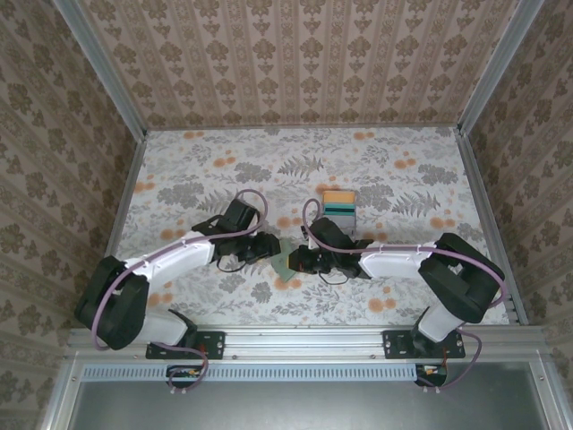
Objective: Take the credit cards out of the card holder
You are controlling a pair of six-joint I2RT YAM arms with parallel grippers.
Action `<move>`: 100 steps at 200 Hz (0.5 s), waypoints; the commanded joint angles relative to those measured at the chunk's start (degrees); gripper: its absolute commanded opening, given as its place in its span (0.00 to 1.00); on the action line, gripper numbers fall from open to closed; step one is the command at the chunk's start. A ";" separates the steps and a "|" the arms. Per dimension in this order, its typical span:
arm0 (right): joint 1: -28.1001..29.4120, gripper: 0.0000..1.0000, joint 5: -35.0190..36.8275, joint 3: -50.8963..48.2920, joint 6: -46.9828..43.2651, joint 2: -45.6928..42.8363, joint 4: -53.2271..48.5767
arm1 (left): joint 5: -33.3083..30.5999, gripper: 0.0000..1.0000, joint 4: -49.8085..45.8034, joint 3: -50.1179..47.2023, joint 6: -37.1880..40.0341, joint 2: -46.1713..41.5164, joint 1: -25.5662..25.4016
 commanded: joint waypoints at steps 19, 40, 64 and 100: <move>0.55 0.00 1.70 2.25 -0.88 -2.95 -0.06 | 1.94 0.45 -0.94 0.69 -2.14 1.75 -0.98; 0.62 0.00 2.02 2.58 -0.75 -3.42 0.10 | 2.40 0.51 -0.72 0.51 -2.35 2.31 -1.31; 0.78 0.00 2.24 2.75 -0.73 -3.53 0.12 | 3.00 0.55 -0.11 0.52 -2.50 2.51 -2.08; 0.97 0.00 2.85 2.67 -0.47 -3.86 0.36 | 2.93 0.55 -0.88 0.83 -2.48 3.44 -3.02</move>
